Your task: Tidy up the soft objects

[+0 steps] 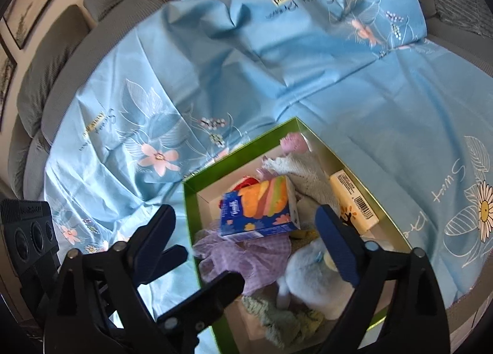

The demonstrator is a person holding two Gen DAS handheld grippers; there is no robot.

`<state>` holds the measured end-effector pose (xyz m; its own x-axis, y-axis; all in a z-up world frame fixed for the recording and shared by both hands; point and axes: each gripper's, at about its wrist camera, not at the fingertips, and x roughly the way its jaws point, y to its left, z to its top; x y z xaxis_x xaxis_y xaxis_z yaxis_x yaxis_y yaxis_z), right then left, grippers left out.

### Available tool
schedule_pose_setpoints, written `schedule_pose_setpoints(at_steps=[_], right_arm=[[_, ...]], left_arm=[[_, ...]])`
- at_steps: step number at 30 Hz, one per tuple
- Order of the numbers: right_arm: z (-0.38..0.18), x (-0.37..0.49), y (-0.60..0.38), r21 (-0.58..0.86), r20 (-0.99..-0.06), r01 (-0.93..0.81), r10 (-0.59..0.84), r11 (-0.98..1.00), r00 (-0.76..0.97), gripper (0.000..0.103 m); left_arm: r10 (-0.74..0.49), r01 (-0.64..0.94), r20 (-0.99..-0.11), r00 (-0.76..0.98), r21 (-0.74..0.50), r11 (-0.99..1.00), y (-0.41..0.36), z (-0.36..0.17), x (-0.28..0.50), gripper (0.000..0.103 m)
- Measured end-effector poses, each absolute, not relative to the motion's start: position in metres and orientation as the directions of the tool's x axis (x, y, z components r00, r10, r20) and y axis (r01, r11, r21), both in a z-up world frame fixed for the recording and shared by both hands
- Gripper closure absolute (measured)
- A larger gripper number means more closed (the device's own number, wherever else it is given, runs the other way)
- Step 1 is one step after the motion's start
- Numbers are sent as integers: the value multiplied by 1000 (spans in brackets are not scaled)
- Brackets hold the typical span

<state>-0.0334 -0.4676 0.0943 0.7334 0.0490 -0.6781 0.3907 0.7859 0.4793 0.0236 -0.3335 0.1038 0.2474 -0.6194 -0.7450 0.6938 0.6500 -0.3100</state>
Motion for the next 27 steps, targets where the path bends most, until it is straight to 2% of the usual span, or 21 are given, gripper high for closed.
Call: schedule_pose_setpoints(at_steps=[6, 13, 27], right_arm=[[110, -49, -460, 489, -653, 382, 38, 784, 757, 1], [124, -72, -449, 465, -645, 399, -6, 791, 764, 1], [118, -117, -429, 443, -656, 469, -80, 764, 750, 1]], left_arm=[[-630, 701, -725, 278, -296, 649, -322, 120, 9, 17], [-618, 712, -708, 341, -235, 662, -309, 131, -12, 17], [-598, 701, -715, 363, -213, 681, -287, 123, -39, 17]])
